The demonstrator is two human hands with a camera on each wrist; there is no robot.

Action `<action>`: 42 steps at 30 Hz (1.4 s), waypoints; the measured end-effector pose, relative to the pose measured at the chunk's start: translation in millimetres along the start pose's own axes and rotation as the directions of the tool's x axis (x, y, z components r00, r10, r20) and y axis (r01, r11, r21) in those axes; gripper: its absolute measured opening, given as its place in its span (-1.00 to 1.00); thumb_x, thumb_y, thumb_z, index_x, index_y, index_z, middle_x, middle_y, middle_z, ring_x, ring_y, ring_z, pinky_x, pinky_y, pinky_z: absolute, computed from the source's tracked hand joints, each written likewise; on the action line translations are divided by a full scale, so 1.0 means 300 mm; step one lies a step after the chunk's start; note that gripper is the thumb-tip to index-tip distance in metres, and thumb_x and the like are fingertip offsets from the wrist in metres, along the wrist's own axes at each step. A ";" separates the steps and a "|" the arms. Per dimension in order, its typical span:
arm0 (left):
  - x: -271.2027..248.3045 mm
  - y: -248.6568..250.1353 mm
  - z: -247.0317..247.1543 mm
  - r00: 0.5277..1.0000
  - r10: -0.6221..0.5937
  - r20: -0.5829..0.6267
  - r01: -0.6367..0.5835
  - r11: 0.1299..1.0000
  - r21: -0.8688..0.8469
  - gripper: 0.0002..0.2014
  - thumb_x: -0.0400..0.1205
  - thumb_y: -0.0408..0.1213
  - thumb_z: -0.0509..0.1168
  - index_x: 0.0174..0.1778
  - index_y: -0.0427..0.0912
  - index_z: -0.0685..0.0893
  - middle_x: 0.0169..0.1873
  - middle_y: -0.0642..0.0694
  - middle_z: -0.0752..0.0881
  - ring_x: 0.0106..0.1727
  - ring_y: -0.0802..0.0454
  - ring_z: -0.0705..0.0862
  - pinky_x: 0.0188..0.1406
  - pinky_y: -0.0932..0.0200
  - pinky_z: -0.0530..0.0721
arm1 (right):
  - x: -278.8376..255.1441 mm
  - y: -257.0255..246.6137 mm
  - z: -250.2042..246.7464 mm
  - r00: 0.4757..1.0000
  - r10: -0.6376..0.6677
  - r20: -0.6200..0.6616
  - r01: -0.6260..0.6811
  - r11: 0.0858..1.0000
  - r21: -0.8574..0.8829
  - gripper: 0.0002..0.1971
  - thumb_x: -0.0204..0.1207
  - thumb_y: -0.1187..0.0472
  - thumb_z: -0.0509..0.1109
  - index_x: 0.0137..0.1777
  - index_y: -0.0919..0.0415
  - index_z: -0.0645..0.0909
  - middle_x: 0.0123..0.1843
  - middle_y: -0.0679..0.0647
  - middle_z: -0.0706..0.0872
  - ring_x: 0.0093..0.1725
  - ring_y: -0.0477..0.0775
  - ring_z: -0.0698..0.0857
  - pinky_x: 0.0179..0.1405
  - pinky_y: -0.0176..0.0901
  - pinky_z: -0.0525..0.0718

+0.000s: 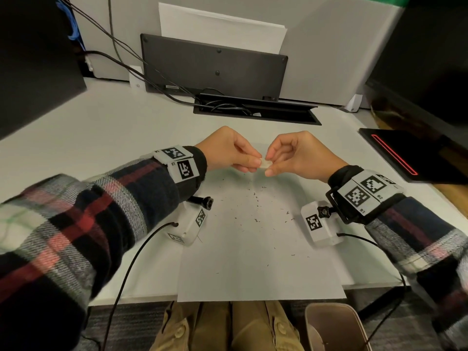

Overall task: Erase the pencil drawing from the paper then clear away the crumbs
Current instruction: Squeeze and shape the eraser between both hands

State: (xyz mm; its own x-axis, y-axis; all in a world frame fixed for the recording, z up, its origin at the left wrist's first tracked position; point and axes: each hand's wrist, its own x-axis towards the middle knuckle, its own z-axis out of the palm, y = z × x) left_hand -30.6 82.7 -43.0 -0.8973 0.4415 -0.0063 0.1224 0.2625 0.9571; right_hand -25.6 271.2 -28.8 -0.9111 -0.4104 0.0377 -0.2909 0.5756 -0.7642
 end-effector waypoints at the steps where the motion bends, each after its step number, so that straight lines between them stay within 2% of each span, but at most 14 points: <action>1: -0.002 0.000 -0.001 1.000 0.001 0.019 -0.001 1.000 -0.014 -0.78 0.51 -0.50 0.39 0.07 -0.41 0.71 -0.50 0.01 0.77 -0.43 0.21 0.75 -0.35 0.46 0.67 | -0.001 -0.001 -0.002 1.000 0.003 0.011 -0.003 1.000 0.010 -0.72 0.18 0.39 0.63 -0.18 0.14 0.66 -0.30 0.00 0.78 -0.34 -0.16 0.74 -0.12 -0.40 0.69; 5: -0.003 -0.001 -0.005 0.999 -0.020 0.050 0.024 0.997 -0.077 -0.81 0.58 -0.52 0.30 0.09 -0.41 0.68 -0.50 -0.01 0.77 -0.41 0.20 0.76 -0.33 0.45 0.69 | -0.004 -0.004 -0.004 0.999 0.007 0.041 -0.008 1.000 0.019 -0.74 0.19 0.40 0.62 -0.14 0.18 0.70 -0.18 0.13 0.80 -0.26 -0.08 0.75 -0.05 -0.29 0.71; 8: -0.003 -0.006 -0.008 0.996 -0.044 0.072 0.051 0.995 -0.090 -0.81 0.62 -0.54 0.24 0.12 -0.43 0.66 -0.46 -0.02 0.78 -0.38 0.20 0.77 -0.31 0.43 0.71 | -0.004 0.000 -0.003 0.999 0.017 0.052 -0.019 0.998 0.053 -0.78 0.20 0.46 0.59 -0.19 0.25 0.70 -0.29 -0.02 0.80 -0.32 -0.15 0.76 -0.15 -0.36 0.73; 10: -0.005 -0.008 -0.008 0.995 -0.046 0.089 0.055 0.993 -0.103 -0.78 0.63 -0.56 0.22 0.16 -0.43 0.64 -0.36 -0.08 0.78 -0.33 0.20 0.78 -0.26 0.41 0.72 | 0.000 0.007 -0.006 0.999 0.031 0.040 -0.033 0.998 0.049 -0.79 0.19 0.46 0.60 -0.22 0.24 0.70 -0.36 -0.10 0.79 -0.35 -0.16 0.76 -0.20 -0.38 0.72; 13: -0.009 -0.008 -0.004 0.996 -0.049 0.070 0.058 0.991 -0.123 -0.79 0.60 -0.56 0.25 0.14 -0.43 0.65 -0.22 -0.16 0.76 -0.29 0.19 0.78 -0.17 0.39 0.73 | 0.002 0.010 -0.012 0.999 0.037 0.012 -0.037 0.998 0.048 -0.78 0.19 0.46 0.60 -0.24 0.22 0.68 -0.31 -0.02 0.79 -0.36 -0.18 0.75 -0.25 -0.41 0.70; 16: -0.008 -0.010 -0.004 0.998 -0.057 0.020 0.060 0.988 -0.140 -0.84 0.55 -0.52 0.33 0.04 -0.41 0.69 -0.27 -0.17 0.78 -0.33 0.17 0.78 -0.20 0.37 0.74 | -0.001 0.005 -0.012 1.000 0.022 0.011 -0.022 0.999 0.041 -0.78 0.18 0.47 0.60 -0.26 0.22 0.67 -0.26 0.05 0.78 -0.38 -0.20 0.74 -0.27 -0.44 0.68; 20: -0.006 -0.009 0.000 0.997 -0.076 -0.013 0.073 0.986 -0.148 -0.95 0.51 -0.44 0.41 -0.14 -0.31 0.75 -0.42 -0.10 0.79 -0.37 0.15 0.77 -0.26 0.37 0.74 | 0.001 0.002 -0.012 1.000 -0.005 -0.001 0.005 1.000 0.018 -0.77 0.16 0.47 0.62 -0.31 0.22 0.66 -0.35 -0.02 0.76 -0.43 -0.22 0.72 -0.30 -0.46 0.66; 22: -0.004 -0.007 0.003 0.997 -0.072 -0.030 0.067 0.988 -0.139 -0.96 0.49 -0.43 0.43 -0.18 -0.31 0.76 -0.45 -0.09 0.79 -0.40 0.16 0.76 -0.29 0.38 0.74 | 0.005 -0.001 -0.010 1.000 -0.018 0.001 0.018 1.000 -0.021 -0.78 0.16 0.44 0.63 -0.31 0.21 0.66 -0.34 0.03 0.76 -0.45 -0.22 0.70 -0.28 -0.45 0.66; 24: -0.005 -0.006 -0.001 0.998 -0.063 -0.021 0.060 0.991 -0.116 -0.95 0.49 -0.44 0.43 -0.17 -0.32 0.76 -0.45 -0.08 0.78 -0.41 0.16 0.75 -0.30 0.40 0.72 | 0.007 -0.007 -0.006 0.999 -0.034 0.010 0.034 0.997 -0.075 -0.80 0.16 0.38 0.64 -0.31 0.21 0.67 -0.33 0.07 0.76 -0.45 -0.22 0.67 -0.27 -0.42 0.65; 29: -0.008 -0.003 -0.018 0.998 -0.054 0.041 0.057 0.996 -0.068 -0.83 0.52 -0.57 0.35 0.02 -0.42 0.71 -0.43 -0.06 0.79 -0.36 0.16 0.77 -0.30 0.42 0.69 | 0.006 -0.007 -0.013 0.999 -0.036 -0.001 0.036 0.994 -0.105 -0.79 0.17 0.38 0.64 -0.35 0.16 0.66 -0.34 0.04 0.75 -0.47 -0.23 0.65 -0.31 -0.46 0.62; 33: -0.011 -0.010 -0.011 0.995 -0.065 0.071 0.071 0.994 -0.088 -0.80 0.53 -0.57 0.34 0.05 -0.39 0.71 -0.30 -0.14 0.80 -0.27 0.13 0.79 -0.18 0.37 0.73 | 0.003 0.008 -0.012 0.999 -0.032 -0.014 0.030 0.992 -0.124 -0.73 0.15 0.39 0.65 -0.41 0.07 0.64 -0.38 -0.08 0.75 -0.45 -0.19 0.63 -0.32 -0.44 0.61; 35: -0.009 -0.014 -0.002 0.997 -0.066 0.048 0.070 0.993 -0.098 -0.83 0.52 -0.51 0.38 0.02 -0.39 0.73 -0.26 -0.18 0.79 -0.27 0.13 0.78 -0.15 0.36 0.74 | 0.001 0.009 -0.011 1.000 -0.028 -0.009 0.026 0.992 -0.124 -0.74 0.15 0.39 0.65 -0.42 0.08 0.64 -0.39 -0.10 0.75 -0.42 -0.15 0.64 -0.30 -0.40 0.62; 38: -0.006 -0.014 0.008 0.998 -0.056 0.008 0.056 0.992 -0.110 -0.91 0.49 -0.46 0.42 -0.11 -0.33 0.76 -0.35 -0.15 0.79 -0.34 0.14 0.76 -0.23 0.38 0.73 | 0.000 0.004 -0.010 0.999 -0.036 -0.008 0.035 0.992 -0.120 -0.74 0.15 0.39 0.65 -0.41 0.08 0.64 -0.41 -0.13 0.74 -0.43 -0.14 0.65 -0.29 -0.39 0.63; 42: -0.005 -0.016 -0.002 0.998 -0.047 0.037 0.049 0.998 -0.049 -0.87 0.53 -0.55 0.36 -0.04 -0.36 0.73 -0.35 -0.13 0.77 -0.36 0.18 0.77 -0.29 0.43 0.69 | -0.004 -0.001 -0.012 0.999 -0.041 0.008 0.042 0.993 -0.109 -0.75 0.16 0.39 0.65 -0.40 0.10 0.65 -0.40 -0.11 0.76 -0.41 -0.11 0.66 -0.28 -0.38 0.63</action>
State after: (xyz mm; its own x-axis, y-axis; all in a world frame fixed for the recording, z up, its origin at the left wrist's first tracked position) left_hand -30.1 80.3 -47.3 -0.8857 0.4600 -0.0624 0.0573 0.2417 0.9687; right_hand -25.4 274.2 -26.2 -0.8960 -0.4393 0.0644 -0.3589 0.6312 -0.6876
